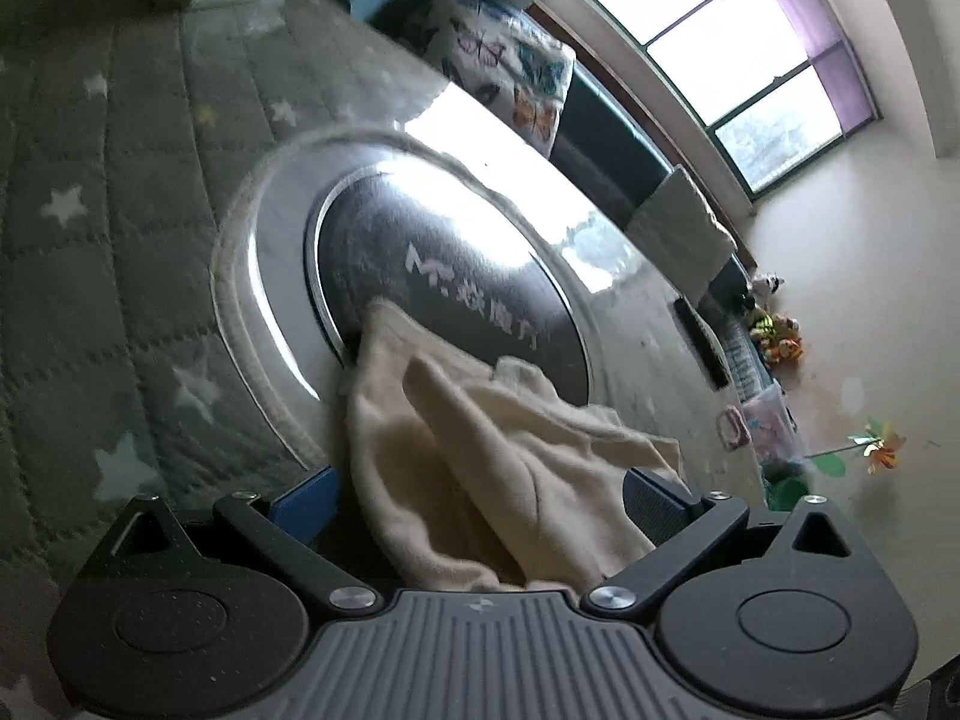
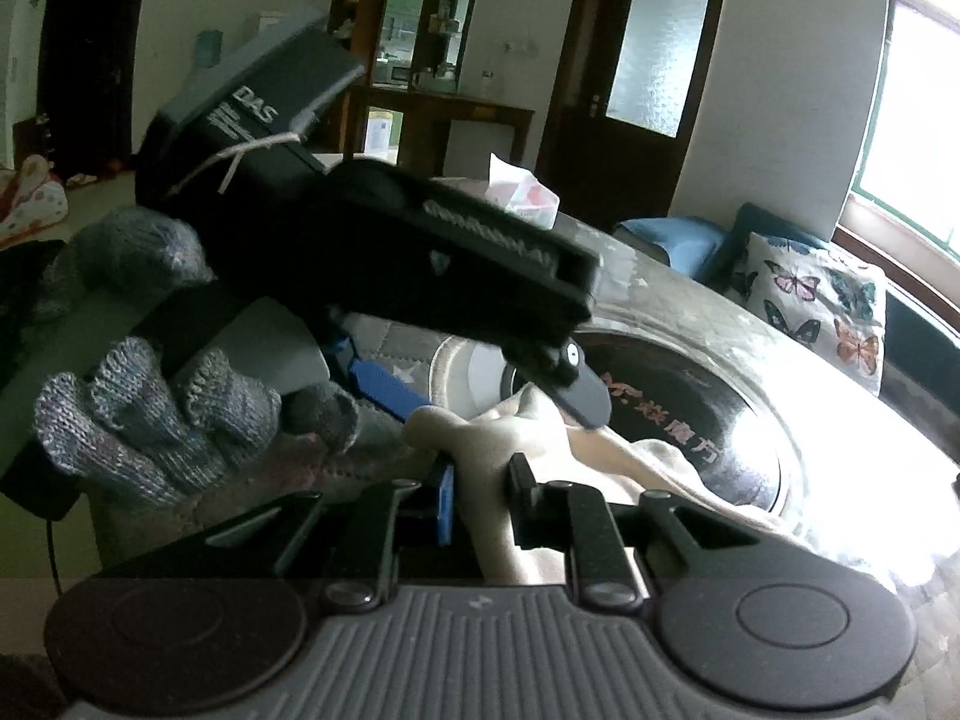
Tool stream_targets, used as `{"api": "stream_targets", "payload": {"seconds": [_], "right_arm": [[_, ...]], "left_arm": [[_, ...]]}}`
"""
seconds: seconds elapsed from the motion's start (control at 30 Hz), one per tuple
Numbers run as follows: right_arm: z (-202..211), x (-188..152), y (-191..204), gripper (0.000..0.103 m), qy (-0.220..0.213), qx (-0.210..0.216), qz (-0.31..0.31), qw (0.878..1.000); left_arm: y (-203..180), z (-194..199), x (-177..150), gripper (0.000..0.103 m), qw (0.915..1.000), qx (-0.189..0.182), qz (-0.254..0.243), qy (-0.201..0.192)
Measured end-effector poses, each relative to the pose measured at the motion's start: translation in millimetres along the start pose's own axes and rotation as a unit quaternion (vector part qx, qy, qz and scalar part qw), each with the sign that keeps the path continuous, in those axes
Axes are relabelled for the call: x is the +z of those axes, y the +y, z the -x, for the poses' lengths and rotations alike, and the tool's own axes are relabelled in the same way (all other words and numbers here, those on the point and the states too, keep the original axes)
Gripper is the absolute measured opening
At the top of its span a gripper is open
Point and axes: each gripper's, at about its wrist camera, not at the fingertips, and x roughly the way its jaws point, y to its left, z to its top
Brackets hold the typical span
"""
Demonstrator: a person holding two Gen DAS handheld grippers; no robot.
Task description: Fold clothes
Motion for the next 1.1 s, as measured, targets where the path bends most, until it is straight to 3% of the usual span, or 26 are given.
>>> {"api": "stream_targets", "payload": {"seconds": [0.1, 0.2, 0.3, 0.33, 0.47, 0.63, 0.9, 1.1], "right_arm": [[2, 1, -2, 0.016, -0.005, 0.004, -0.003, 1.000], [2, 1, -5, 0.016, -0.007, 0.009, -0.009, 1.000], [1, 0, -8, 0.016, -0.008, 0.016, -0.014, 1.000], [1, 0, -10, 0.016, -0.008, 0.018, -0.016, 1.000], [0, -1, -17, 0.019, -0.008, 0.030, -0.028, 0.999], [12, -8, -45, 0.019, -0.009, 0.033, -0.066, 0.997], [16, -40, -122, 0.019, 0.023, -0.078, -0.141, 0.987], [10, -65, -155, 0.019, 0.047, -0.105, -0.189, 0.975]], "left_arm": [[1, -2, 0, 0.098, 0.9999, -0.007, 0.011, 0.001], [3, -6, 3, 0.085, 0.9995, -0.015, 0.027, 0.009], [3, -10, 2, 0.059, 0.9993, -0.021, 0.029, 0.013], [3, -12, 2, 0.046, 0.9992, -0.023, 0.030, 0.014], [2, -14, 2, 0.027, 0.9995, -0.019, 0.022, 0.013], [10, -15, 1, 0.023, 0.9997, -0.005, 0.020, 0.014], [13, -16, 0, 0.023, 0.9999, 0.005, 0.013, 0.009], [10, -16, 0, 0.023, 0.9999, 0.015, 0.000, 0.007]]}}
